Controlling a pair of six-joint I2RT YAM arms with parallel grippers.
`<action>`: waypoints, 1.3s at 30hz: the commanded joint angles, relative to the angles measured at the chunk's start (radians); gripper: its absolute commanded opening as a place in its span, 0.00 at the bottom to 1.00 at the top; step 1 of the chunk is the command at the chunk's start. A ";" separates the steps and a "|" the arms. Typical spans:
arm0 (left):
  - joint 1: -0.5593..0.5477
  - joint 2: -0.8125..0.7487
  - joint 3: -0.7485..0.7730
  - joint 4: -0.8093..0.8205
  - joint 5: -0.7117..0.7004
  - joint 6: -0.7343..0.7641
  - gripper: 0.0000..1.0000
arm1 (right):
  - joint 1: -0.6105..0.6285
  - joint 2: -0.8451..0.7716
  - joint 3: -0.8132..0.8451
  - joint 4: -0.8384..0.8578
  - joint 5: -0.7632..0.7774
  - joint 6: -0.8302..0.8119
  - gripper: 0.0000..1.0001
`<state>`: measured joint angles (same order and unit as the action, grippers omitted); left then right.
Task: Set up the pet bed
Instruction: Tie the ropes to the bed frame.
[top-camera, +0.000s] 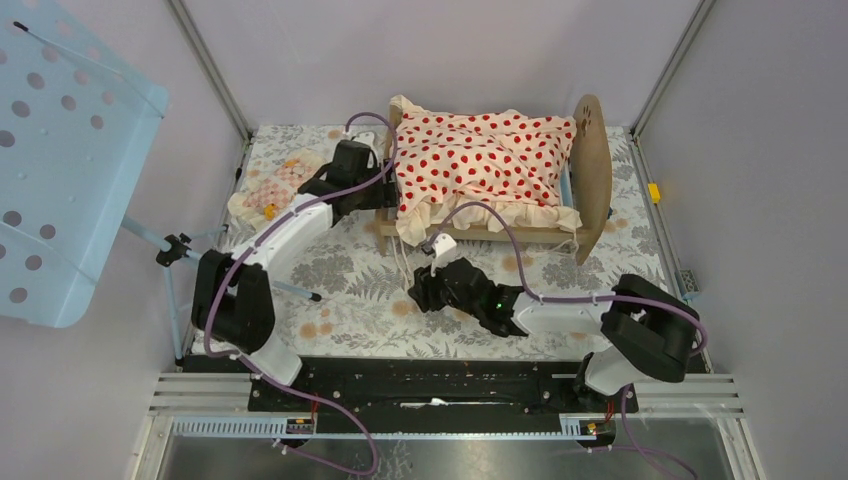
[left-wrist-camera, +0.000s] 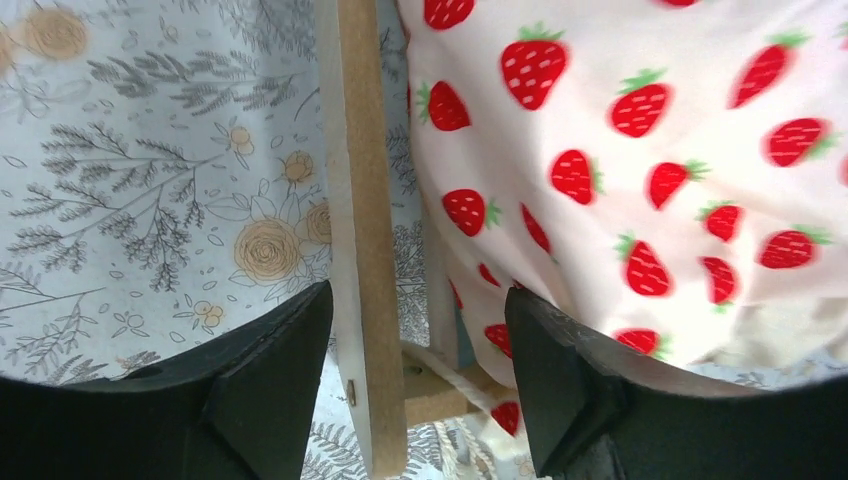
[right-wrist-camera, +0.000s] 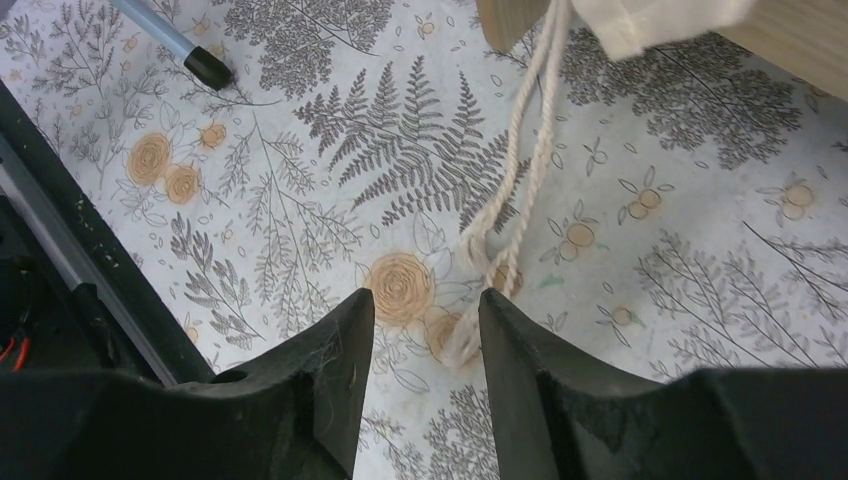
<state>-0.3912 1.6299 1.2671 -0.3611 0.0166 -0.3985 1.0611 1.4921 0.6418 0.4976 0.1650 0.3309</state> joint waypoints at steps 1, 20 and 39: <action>-0.003 -0.141 0.031 0.021 0.011 -0.014 0.69 | 0.025 0.075 0.111 -0.039 -0.005 0.042 0.50; 0.042 -0.661 -0.342 -0.041 -0.164 0.075 0.84 | 0.046 0.328 0.387 -0.295 0.210 0.176 0.47; 0.050 -0.750 -0.511 0.047 -0.212 0.080 0.85 | 0.046 0.457 0.440 -0.335 0.244 0.179 0.41</action>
<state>-0.3496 0.8955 0.7597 -0.3923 -0.1665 -0.3355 1.0996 1.9224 1.0611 0.1822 0.3828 0.4995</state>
